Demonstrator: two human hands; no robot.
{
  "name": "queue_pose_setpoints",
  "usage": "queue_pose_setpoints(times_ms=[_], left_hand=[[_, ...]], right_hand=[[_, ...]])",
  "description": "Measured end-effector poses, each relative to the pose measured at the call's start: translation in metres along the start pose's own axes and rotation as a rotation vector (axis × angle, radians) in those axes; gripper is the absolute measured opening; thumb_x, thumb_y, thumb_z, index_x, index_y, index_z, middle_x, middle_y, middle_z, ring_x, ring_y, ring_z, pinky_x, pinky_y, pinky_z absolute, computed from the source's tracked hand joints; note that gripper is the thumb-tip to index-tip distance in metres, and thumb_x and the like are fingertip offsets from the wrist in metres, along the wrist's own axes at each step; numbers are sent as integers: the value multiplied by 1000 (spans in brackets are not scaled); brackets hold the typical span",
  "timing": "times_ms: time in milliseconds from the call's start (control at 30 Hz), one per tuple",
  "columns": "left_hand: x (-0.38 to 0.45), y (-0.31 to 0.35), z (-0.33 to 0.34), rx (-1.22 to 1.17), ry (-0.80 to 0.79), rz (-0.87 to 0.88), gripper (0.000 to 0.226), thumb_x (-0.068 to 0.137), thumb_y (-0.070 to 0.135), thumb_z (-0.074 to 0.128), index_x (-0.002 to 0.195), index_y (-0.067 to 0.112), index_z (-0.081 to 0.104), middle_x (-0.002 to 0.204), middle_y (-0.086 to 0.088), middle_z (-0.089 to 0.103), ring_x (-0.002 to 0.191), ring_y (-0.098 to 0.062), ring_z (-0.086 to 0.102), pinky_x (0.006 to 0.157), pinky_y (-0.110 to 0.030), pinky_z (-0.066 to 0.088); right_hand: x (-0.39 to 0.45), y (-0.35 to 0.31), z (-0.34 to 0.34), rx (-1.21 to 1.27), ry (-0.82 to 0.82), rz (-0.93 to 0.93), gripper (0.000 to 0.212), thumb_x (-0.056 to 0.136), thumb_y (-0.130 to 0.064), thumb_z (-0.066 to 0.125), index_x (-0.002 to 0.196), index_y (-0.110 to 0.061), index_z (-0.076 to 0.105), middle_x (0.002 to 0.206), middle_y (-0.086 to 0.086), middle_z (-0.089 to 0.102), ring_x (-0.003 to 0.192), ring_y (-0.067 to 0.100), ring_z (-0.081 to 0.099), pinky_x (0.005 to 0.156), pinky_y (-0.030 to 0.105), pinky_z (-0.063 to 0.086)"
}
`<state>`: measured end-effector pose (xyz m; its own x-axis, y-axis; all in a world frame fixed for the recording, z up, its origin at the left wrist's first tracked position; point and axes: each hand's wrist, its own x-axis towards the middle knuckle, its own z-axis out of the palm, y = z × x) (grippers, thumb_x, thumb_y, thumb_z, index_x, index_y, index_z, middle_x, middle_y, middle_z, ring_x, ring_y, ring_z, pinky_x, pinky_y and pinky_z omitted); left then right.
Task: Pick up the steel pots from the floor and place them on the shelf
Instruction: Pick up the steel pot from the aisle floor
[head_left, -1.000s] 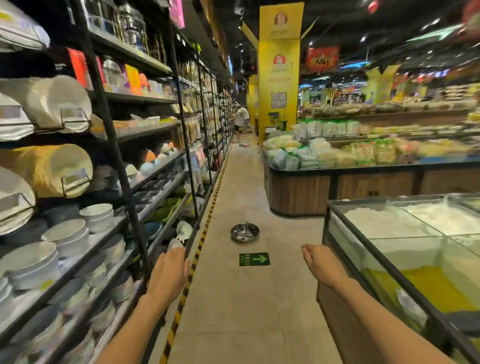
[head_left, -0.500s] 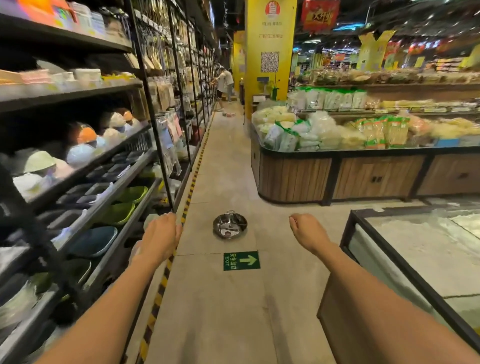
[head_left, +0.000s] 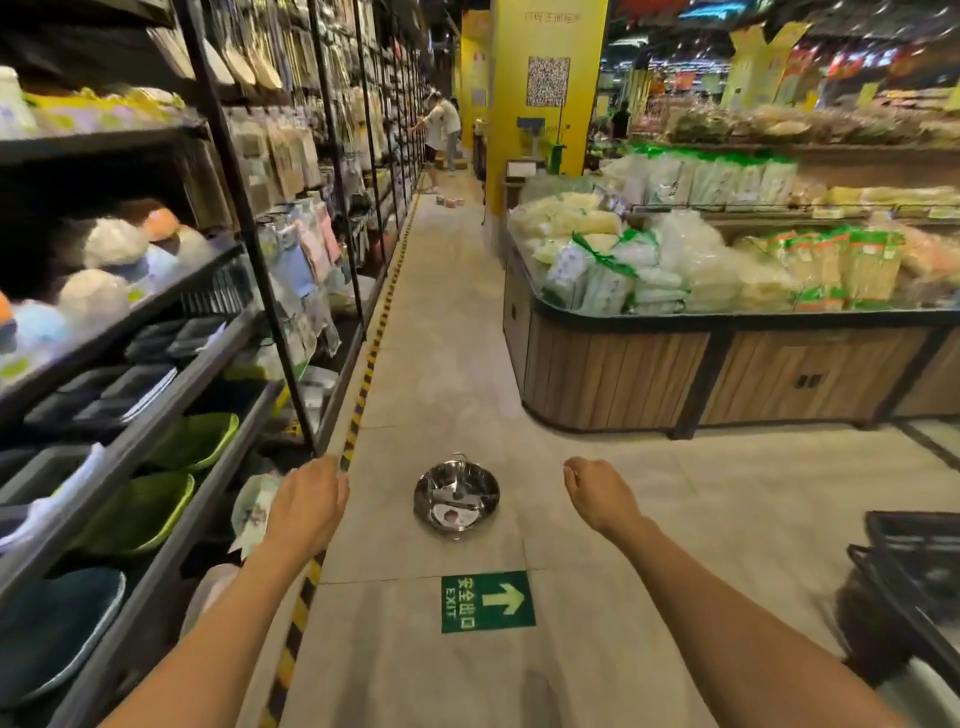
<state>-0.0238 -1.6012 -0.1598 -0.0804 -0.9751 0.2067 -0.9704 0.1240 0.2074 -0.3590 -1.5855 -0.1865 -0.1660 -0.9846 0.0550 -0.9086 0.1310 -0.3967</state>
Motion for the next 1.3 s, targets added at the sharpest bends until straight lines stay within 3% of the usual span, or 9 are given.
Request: queue_pose_setpoints(times_ms=[233,333,467,567,633,800,967,1133,1300], left_hand=[[178,-34,64,-8,-99,-36,26,95,23,38,101,8,57,97,-14,69,89,-29,64,77,-41,53],[255,-40,102,-44,-120,-71,30,94,20,41,111,2,58,106,-20,68,99,-35,63,84,-43,52],[356,-57,173,-29,-83,-55,29,92,19,44,109,2,61,101,-20,71,95,-36,65,81,-43,53],[420,-75,240,-10,-64,-61,28,93,20,44,108,3,60,97,-20,71,90,-36,66,77,-43,55],[451,-87,287,-5,-81,-58,27,93,19,43,108,3,58,96,-21,70,88,-37,65,75,-45,55],[500,-120,428,33,-116,-68,42,94,21,41,134,8,41,98,-25,68,88,-40,64,70,-45,52],[516,-160,629,-59,-204,-76,46,96,19,39,140,5,35,131,-22,55,118,-38,53,96,-47,45],[514,-193,824,-133,-261,-114,47,96,20,39,140,6,34,139,-20,47,127,-36,46,104,-46,41],[503,-206,948,-183,-327,-156,50,97,23,36,143,7,26,143,-22,38,130,-36,41,105,-45,37]], right_hand=[[177,-1,53,9,-81,101,30,97,-19,36,110,-3,58,105,24,66,95,37,62,76,40,50],[252,7,81,10,-116,129,31,97,-19,35,110,-2,57,104,23,67,96,37,61,76,41,50],[364,23,137,29,-144,115,30,97,-19,34,102,0,57,102,24,66,94,37,61,72,38,47],[438,39,192,26,-161,102,24,97,-18,35,85,-4,50,97,26,65,88,37,61,64,32,38],[473,53,234,31,-165,119,22,96,-15,36,87,-2,52,96,26,65,87,37,61,63,30,36],[532,102,365,52,-132,171,25,96,-19,35,99,-2,54,95,25,66,85,38,62,63,33,40],[570,169,543,58,-113,235,36,96,-22,36,128,-10,46,103,25,68,96,39,63,77,38,49],[596,237,707,41,-98,218,38,97,-22,35,132,-8,40,103,23,67,95,37,62,76,39,48],[611,280,814,19,-101,202,36,98,-25,35,130,-8,37,102,24,65,91,37,62,68,37,45]])
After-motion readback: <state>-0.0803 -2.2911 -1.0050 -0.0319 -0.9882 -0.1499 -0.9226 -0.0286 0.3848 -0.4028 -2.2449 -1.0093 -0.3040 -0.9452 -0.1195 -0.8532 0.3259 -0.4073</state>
